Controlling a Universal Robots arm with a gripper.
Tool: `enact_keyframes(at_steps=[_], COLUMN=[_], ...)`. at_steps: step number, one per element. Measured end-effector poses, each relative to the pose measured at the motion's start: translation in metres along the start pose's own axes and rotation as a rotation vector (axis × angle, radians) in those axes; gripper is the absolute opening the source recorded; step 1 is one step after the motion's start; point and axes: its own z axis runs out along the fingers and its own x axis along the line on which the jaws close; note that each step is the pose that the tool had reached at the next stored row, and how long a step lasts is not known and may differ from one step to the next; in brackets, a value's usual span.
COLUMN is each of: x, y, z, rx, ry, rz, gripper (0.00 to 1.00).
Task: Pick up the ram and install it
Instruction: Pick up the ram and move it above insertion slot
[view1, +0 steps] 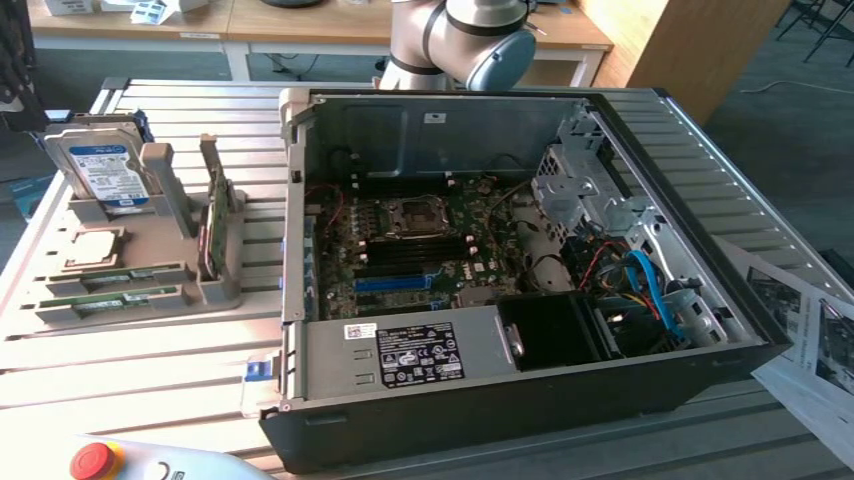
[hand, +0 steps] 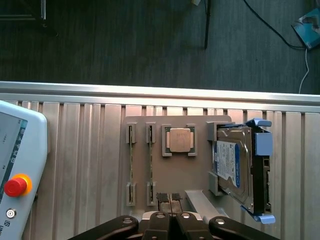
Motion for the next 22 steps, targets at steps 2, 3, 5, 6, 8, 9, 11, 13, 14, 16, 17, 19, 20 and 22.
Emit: enact_keyframes(at_steps=[2,3,5,6,8,9,11,13,14,16,17,19,20,22], x=[0.0000,0.0000,0.0000,0.0000,0.0000,0.0000,0.0000,0.0000,0.0000,-0.0001,-0.0001,-0.0001,-0.0002,-0.0002], y=[0.0000,0.0000,0.0000,0.0000,-0.0007,-0.0015,-0.0020,-0.0020,-0.0021,-0.0020,-0.0020,-0.0020,-0.0020,-0.0020], z=[0.0000,0.0000,0.0000,0.0000,0.0000,0.0000,-0.0001,0.0000,0.0000,0.0000,0.0000,0.0000,0.0000,-0.0001], rx=[0.0000,0.0000,0.0000,0.0000,-0.0005,-0.0008,-0.0013,-0.0013,-0.0004,0.0002,0.0008,0.0017,0.0022,0.0043], ry=[0.0000,0.0000,0.0000,0.0000,0.0008,0.0015,0.0024,0.0024,0.0025,0.0026,0.0027,0.0028,0.0029,0.0032], rz=[0.000,0.000,0.000,-0.001,-0.010,-0.022,-0.042,-0.042,-0.043,-0.043,-0.044,-0.044,-0.044,-0.045], gripper=[0.10,0.10,0.10,0.10,0.10,0.10,0.10,0.10,0.10,0.10,0.10,0.10,0.10,0.10])
